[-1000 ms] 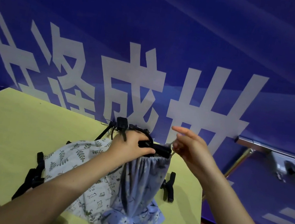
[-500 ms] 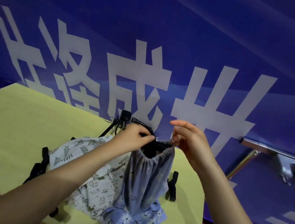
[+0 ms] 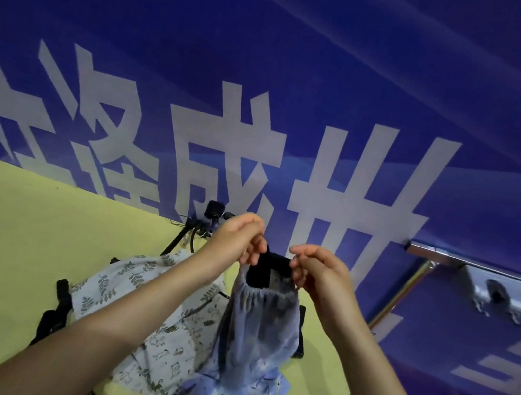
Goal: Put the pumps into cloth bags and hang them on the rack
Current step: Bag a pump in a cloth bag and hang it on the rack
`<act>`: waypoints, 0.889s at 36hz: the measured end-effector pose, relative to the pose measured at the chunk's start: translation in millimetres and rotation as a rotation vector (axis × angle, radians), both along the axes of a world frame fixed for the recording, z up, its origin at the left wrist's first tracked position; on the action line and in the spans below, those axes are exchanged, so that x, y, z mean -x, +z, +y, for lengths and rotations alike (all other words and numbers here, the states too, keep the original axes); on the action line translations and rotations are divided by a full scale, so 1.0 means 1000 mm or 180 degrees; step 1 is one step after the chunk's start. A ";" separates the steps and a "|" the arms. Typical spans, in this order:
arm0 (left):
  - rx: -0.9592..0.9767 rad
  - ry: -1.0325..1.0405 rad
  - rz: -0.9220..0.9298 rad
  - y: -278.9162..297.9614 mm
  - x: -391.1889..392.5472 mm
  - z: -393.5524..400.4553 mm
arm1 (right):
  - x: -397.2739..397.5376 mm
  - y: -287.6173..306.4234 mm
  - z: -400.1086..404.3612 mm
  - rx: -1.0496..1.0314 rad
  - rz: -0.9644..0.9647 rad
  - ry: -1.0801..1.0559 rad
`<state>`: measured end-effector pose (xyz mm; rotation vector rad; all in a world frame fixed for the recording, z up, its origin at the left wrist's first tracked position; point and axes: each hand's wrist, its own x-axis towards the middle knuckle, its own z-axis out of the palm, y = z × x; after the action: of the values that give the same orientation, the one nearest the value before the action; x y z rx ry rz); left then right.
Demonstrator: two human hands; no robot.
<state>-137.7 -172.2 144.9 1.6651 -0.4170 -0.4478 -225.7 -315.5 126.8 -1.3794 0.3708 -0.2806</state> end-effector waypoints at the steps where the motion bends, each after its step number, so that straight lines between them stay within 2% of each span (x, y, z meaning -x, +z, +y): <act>1: 0.0048 -0.0025 -0.0030 0.006 -0.002 -0.001 | -0.003 0.007 -0.001 -0.0085 -0.0110 -0.0041; 5: 0.0058 -0.0063 -0.0422 0.035 -0.016 0.003 | -0.014 0.038 -0.009 -0.0255 -0.0559 -0.0209; 7: -0.0469 -0.0082 -0.0981 0.043 -0.025 0.006 | -0.017 0.050 -0.010 -0.0125 -0.0639 -0.0178; 10: -0.1723 -0.0314 -0.1905 0.047 -0.037 0.014 | -0.020 0.055 -0.008 0.0052 -0.0561 -0.0240; 12: -0.2030 -0.0356 -0.2204 0.046 -0.043 0.019 | -0.019 0.050 -0.007 -0.0029 -0.0497 -0.0366; 14: -0.2064 -0.0373 -0.2369 0.044 -0.045 0.021 | -0.017 0.045 -0.005 -0.0108 -0.0485 -0.0523; 16: -0.1779 -0.0450 -0.2286 0.042 -0.047 0.019 | -0.016 0.043 -0.001 -0.0026 -0.0499 -0.0603; 22: -0.0368 -0.0919 -0.1472 0.043 -0.048 0.003 | -0.019 0.043 0.021 0.0511 -0.0433 -0.0592; 28: 0.0335 -0.1202 -0.0899 0.036 -0.047 -0.006 | -0.019 0.035 0.032 0.0238 -0.0573 -0.0950; 32: 0.0483 -0.1391 -0.0952 0.027 -0.041 -0.003 | -0.016 0.024 0.043 0.0145 -0.0612 -0.1102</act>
<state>-96.5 -175.4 172.1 1.4934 -1.0233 -0.4731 -209.8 -272.7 151.1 -1.3159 0.4442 -0.7053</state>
